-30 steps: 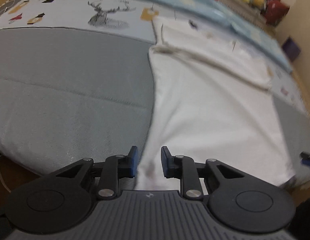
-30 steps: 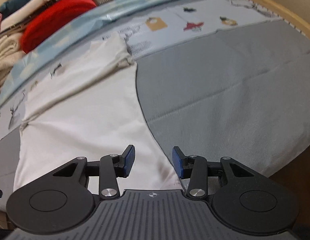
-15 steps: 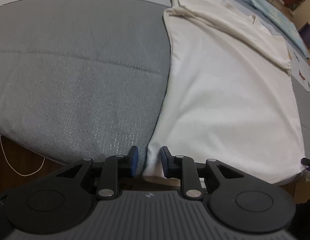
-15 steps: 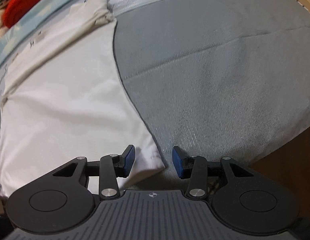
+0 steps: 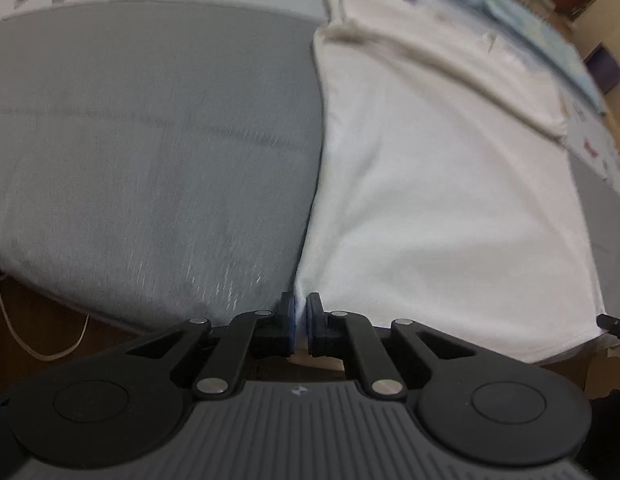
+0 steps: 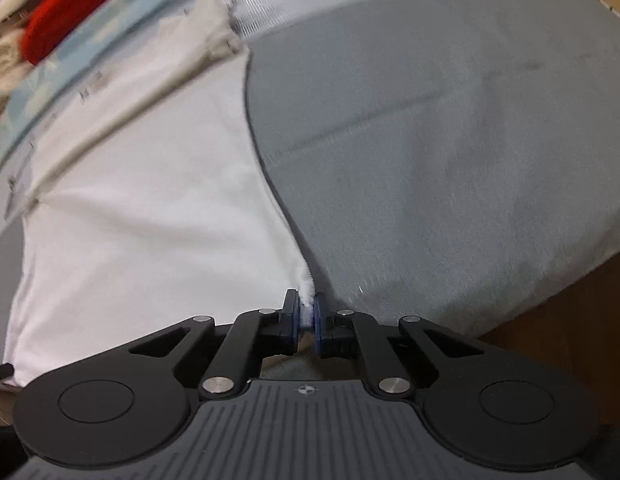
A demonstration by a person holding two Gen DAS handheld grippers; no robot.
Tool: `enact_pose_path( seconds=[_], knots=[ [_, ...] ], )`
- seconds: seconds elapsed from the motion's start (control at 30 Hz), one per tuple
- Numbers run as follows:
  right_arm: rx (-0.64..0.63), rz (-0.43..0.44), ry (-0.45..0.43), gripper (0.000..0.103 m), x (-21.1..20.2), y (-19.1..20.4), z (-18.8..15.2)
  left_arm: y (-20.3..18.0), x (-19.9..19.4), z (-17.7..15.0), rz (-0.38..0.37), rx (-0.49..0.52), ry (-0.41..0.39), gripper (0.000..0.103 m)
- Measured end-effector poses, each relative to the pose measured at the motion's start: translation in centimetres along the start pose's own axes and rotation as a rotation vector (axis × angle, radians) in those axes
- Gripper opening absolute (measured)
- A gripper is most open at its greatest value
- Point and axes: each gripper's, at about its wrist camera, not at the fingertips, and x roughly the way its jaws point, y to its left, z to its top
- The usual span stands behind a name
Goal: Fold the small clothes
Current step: 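Lift the hem with both grippers and fold it toward the collar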
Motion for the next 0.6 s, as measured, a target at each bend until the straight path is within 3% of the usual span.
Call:
enact_pose_path(
  seconds=[0.33,0.4,0.43,0.6],
  knots=[
    [-0.049,-0.050,0.031,0.012,1.2,0.9,0.0,0.0,1.3,0.5,0.030,-0.013,0.054,0.014],
    [-0.055,-0.049,0.028,0.011,1.2,1.0,0.0,-0.1,1.3,0.4,0.033,-0.002,0.052,0.012],
    [-0.053,-0.048,0.026,0.010,1.2,1.0,0.1,-0.4,1.2,0.4,0.027,0.007,0.042,0.005],
    [-0.029,0.027,-0.089,0.007,-1.2,0.9,0.4,-0.6,-1.0,0.1,-0.005,0.015,-0.034,0.005]
  ],
)
